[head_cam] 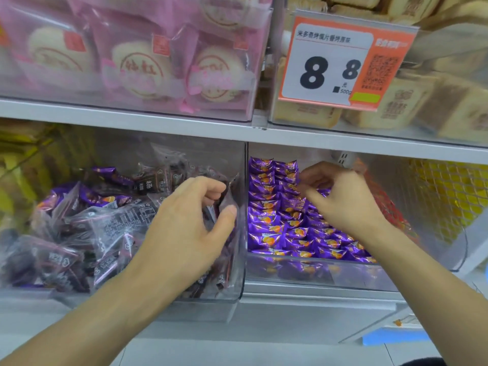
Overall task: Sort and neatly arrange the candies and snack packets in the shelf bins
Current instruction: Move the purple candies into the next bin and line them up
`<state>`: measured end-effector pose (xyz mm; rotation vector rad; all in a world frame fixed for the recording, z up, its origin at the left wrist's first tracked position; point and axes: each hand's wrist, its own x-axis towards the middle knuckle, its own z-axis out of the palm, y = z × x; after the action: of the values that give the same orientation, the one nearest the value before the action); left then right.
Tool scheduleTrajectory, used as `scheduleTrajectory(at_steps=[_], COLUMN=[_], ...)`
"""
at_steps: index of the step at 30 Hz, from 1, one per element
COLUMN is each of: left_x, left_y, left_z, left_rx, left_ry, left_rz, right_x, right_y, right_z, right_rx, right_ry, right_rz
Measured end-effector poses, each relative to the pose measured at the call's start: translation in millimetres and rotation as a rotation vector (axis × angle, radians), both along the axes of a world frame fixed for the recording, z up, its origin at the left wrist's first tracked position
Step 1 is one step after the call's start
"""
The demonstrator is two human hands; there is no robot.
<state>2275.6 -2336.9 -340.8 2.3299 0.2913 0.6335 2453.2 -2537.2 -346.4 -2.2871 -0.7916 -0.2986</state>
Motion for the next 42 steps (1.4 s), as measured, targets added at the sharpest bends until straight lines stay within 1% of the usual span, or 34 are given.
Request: scheduleTrajectory(at_steps=[2,4,7,9,11,13,15,17,19,20,22,25,27,30,31,32,35,36,38,40,42], left_x=[-17,-36,-63,-78,-85,-87,-86,-84,-80,-79,-76,-74,-73,-71,-70,-69,-68,-69,-70,-71,-69], left_y=[22,48,88,109,123,131,139,149,158,161,168,174,175,179,180,181,183,183,181,178,176], left_z=[4,8,4,-4,-12,-14,-12,-11,-17,-20,-27,-29,-31,-31,-31,-30,-30,-31,-30,-27,-25], left_rx=[0.037,0.079,0.159,0.205,0.266,0.29,0.317,0.298,0.279,0.306,0.353,0.374,0.402,0.408,0.407,0.413,0.411,0.4,0.32,0.124,-0.112], left_ry=[0.004,0.031,0.135,0.216,0.264,0.249,0.169,0.145,0.273,0.339,0.372,0.361,0.392,0.458,0.477,0.496,0.525,0.532,0.508,0.363,0.149], left_rz=[0.105,0.216,0.334,0.378,0.361,0.364,0.396,0.422,0.355,0.302,0.227,0.175,0.149,0.122,0.112,0.106,0.098,0.09,0.1,0.204,0.341], right_x=[-34,-70,-107,-119,-124,-118,-101,-82,-65,-59,-48,-35,-30,-29,-31,-33,-37,-37,-35,-38,-51], right_y=[16,38,72,100,138,183,230,270,301,314,332,352,364,381,385,389,389,387,374,354,329], right_z=[9,18,35,47,55,55,47,36,26,21,14,2,-4,-14,-16,-19,-21,-21,-14,-2,14], right_rx=[0.142,0.218,0.176,0.125,0.054,-0.023,-0.08,-0.146,-0.167,-0.188,-0.257,-0.33,-0.362,-0.565,-0.597,-0.594,-0.502,-0.443,-0.281,-0.144,0.085], right_ry=[0.061,0.095,0.085,0.11,0.132,0.164,0.253,0.313,0.35,0.356,0.32,0.291,0.25,0.015,-0.033,-0.045,-0.047,-0.01,0.161,0.404,0.749], right_rz=[0.119,0.311,0.563,0.663,0.713,0.718,0.694,0.661,0.649,0.648,0.636,0.615,0.599,0.56,0.546,0.526,0.465,0.439,0.418,0.447,0.494])
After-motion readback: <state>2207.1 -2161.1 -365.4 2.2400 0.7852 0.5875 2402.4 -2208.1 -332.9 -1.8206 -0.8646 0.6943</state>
